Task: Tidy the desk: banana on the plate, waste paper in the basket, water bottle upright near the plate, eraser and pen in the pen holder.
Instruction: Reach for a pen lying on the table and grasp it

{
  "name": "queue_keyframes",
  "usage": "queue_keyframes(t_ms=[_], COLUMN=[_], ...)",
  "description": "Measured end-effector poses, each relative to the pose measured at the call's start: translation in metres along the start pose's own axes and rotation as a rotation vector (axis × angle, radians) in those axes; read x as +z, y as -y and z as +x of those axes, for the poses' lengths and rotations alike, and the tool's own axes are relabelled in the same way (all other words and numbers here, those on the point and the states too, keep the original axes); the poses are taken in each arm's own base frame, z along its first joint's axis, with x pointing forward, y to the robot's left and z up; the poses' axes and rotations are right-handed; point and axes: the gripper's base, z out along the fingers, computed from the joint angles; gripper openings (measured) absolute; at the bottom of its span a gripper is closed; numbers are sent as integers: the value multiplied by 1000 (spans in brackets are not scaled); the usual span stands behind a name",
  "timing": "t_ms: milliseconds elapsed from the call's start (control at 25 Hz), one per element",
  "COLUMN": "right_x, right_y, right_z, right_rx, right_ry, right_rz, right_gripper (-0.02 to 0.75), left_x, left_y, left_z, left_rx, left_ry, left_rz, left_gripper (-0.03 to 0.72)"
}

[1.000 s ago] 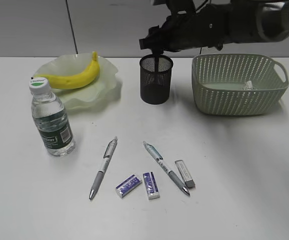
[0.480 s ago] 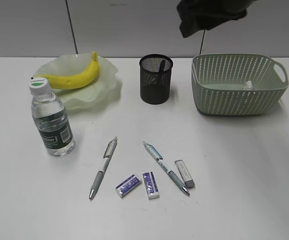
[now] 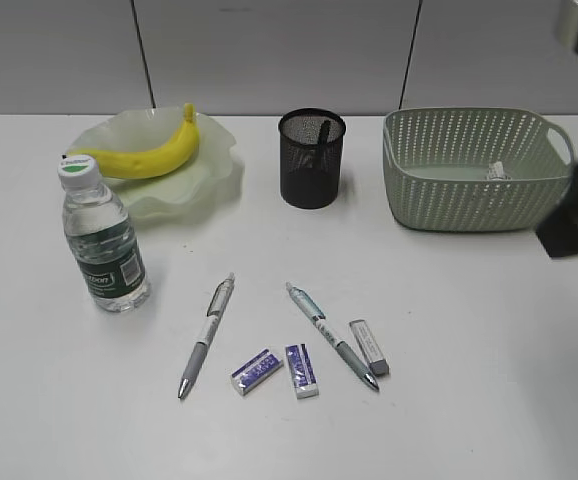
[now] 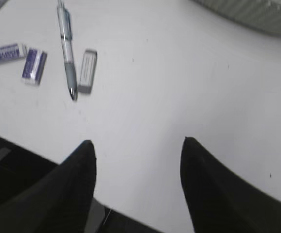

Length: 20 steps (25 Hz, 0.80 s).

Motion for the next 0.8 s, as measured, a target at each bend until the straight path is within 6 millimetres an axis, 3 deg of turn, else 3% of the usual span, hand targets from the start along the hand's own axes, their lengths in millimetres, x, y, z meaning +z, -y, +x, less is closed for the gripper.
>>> queue_keyframes(t_ms=[200, 400, 600, 800], right_x=[-23, -42, -64, -78], right_y=[0, 1, 7, 9], right_z=[75, 134, 171, 196], right_rx=[6, 0, -29, -28], right_ry=[-18, 136, 356, 518], right_rz=[0, 10, 83, 108], right_gripper=[445, 445, 445, 445], left_x=[0, 0, 2, 22], left_y=[0, 0, 1, 3], left_z=[0, 0, -1, -11], left_rx=[0, -1, -5, -39], left_ry=[0, 0, -11, -134], left_rz=[0, 2, 8, 57], left_gripper=[426, 408, 390, 386])
